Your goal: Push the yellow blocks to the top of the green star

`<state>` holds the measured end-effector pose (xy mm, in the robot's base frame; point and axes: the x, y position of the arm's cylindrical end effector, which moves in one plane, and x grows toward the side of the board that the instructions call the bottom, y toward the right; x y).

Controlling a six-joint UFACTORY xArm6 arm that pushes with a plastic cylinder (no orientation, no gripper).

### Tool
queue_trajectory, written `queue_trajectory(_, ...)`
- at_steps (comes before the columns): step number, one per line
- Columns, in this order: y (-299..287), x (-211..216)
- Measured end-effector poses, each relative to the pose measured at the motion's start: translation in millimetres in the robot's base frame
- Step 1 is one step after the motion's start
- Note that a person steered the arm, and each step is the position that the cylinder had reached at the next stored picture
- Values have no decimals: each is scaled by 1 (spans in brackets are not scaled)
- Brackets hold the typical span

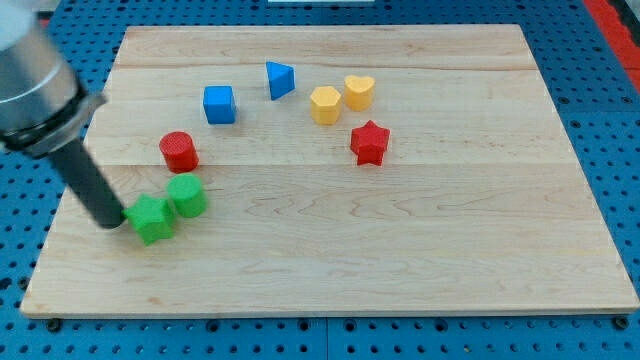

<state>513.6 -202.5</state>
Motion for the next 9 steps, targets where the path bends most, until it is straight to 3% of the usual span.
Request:
queue_trajectory(1, 88, 13)
queue_trajectory(2, 97, 54)
queue_trajectory(3, 133, 56)
queue_trajectory(5, 153, -21)
queue_trajectory(6, 246, -18)
queue_trajectory(7, 286, -70)
queue_trajectory(9, 280, -173)
